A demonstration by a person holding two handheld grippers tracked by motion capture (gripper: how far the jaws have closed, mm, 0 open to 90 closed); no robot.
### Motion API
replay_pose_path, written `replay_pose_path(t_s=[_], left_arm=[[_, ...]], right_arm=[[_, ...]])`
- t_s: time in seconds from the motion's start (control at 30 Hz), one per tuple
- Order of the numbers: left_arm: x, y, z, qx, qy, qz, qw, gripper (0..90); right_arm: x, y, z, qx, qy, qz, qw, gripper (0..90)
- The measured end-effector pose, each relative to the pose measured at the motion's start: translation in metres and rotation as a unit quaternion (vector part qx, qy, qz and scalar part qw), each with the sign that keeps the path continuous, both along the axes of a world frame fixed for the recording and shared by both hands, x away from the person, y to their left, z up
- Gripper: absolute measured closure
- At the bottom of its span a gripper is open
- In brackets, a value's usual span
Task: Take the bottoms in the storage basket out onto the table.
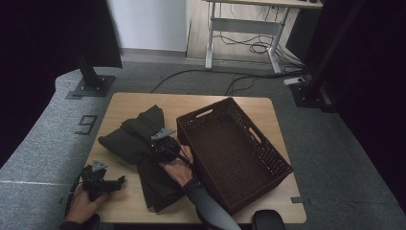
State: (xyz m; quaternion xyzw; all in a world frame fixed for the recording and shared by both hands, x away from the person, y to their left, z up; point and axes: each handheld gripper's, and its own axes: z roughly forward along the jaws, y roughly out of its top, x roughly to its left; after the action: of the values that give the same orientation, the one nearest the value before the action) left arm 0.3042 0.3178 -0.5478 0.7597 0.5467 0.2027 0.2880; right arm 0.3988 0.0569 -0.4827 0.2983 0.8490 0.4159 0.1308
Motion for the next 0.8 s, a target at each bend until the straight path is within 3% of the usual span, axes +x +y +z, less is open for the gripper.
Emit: replay_pose_path(t_s=[0.27,0.43,0.53,0.7,0.8], left_arm=[[0.0,0.0,0.0,0.0,0.0,0.0,1.0,0.0],[0.0,0.0,0.0,0.0,0.0,0.0,1.0,0.0],[0.0,0.0,0.0,0.0,0.0,0.0,1.0,0.0],[0.0,0.0,0.0,0.0,0.0,0.0,1.0,0.0],[0.0,0.0,0.0,0.0,0.0,0.0,1.0,0.0]], right_arm=[[-0.002,-0.004,0.016,0.009,0.007,-0.002,0.9999,26.1],[-0.002,-0.007,0.025,0.017,0.017,0.007,0.9997,14.2],[-0.004,-0.01,0.03,0.024,0.021,0.016,0.9994,12.7],[-0.009,-0.012,0.043,0.049,0.016,0.044,0.9977,11.9],[-0.014,-0.01,0.053,0.052,0.005,0.049,0.9974,9.3]])
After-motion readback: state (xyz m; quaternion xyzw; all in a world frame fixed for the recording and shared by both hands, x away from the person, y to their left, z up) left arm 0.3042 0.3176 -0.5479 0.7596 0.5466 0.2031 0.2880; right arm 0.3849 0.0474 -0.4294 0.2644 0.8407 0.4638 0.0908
